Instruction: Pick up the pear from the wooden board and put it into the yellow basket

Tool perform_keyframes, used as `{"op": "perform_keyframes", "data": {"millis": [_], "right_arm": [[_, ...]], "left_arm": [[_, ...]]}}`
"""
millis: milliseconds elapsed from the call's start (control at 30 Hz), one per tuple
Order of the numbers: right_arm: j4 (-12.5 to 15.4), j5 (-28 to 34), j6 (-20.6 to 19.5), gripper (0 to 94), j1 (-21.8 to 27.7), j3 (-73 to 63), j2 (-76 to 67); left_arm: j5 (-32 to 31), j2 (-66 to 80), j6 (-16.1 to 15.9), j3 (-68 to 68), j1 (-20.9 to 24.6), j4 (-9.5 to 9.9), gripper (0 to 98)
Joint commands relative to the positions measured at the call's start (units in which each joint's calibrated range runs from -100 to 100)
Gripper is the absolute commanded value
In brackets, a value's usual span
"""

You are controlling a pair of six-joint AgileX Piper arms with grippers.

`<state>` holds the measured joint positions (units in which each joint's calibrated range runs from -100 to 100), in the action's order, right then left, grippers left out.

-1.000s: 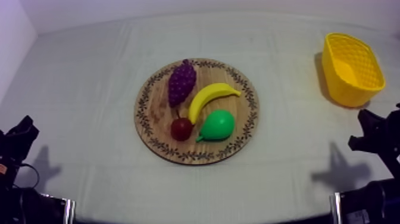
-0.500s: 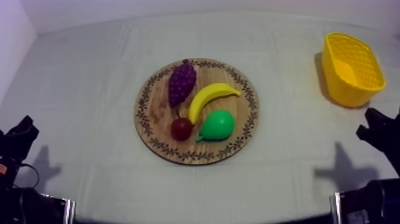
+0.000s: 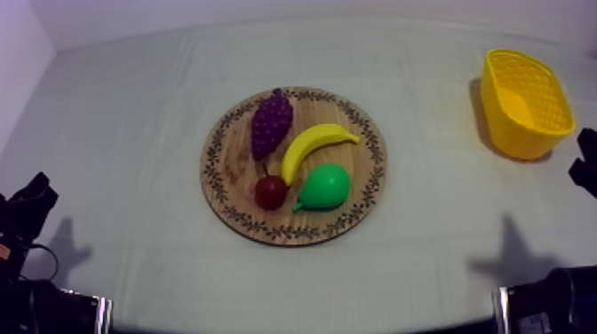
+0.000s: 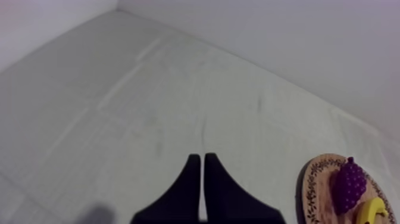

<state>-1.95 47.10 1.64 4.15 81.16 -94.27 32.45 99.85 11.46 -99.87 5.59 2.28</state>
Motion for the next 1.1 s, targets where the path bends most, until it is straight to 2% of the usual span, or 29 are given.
{"op": "perform_keyframes", "data": {"millis": [0, 133, 533, 633, 800, 933, 1067], "right_arm": [[-0.34, -0.07, -0.37, 0.5, -0.36, -2.00, 2.32], [0.04, 0.48, -0.73, 0.5, -0.82, -7.25, 8.13], [4.66, 3.82, 3.71, 0.5, -3.45, -25.44, 29.57], [7.37, 5.52, 5.93, 0.5, -3.67, -28.26, 35.15], [13.71, 10.83, 10.17, 0.5, -3.77, -30.37, 43.49], [18.96, 16.89, 17.41, 0.5, -3.15, -31.07, 50.79], [21.38, 22.92, 23.87, 0.5, -3.15, -32.79, 56.73]], "left_arm": [[0.05, -0.02, 0.00, -0.02, 0.02, 0.00, 0.1], [0.05, -0.02, 0.02, -0.02, 0.02, 0.00, 0.1], [0.05, -0.02, -0.01, -0.02, 0.02, 0.00, 0.1], [0.05, -0.02, 0.00, -0.02, 0.02, 0.00, 0.1], [0.05, -0.02, 0.00, -0.02, 0.02, 0.00, 0.1], [0.05, -0.02, 0.00, -0.02, 0.02, 0.00, 0.1], [0.05, -0.02, 0.00, -0.02, 0.02, 0.00, 0.1]]}}
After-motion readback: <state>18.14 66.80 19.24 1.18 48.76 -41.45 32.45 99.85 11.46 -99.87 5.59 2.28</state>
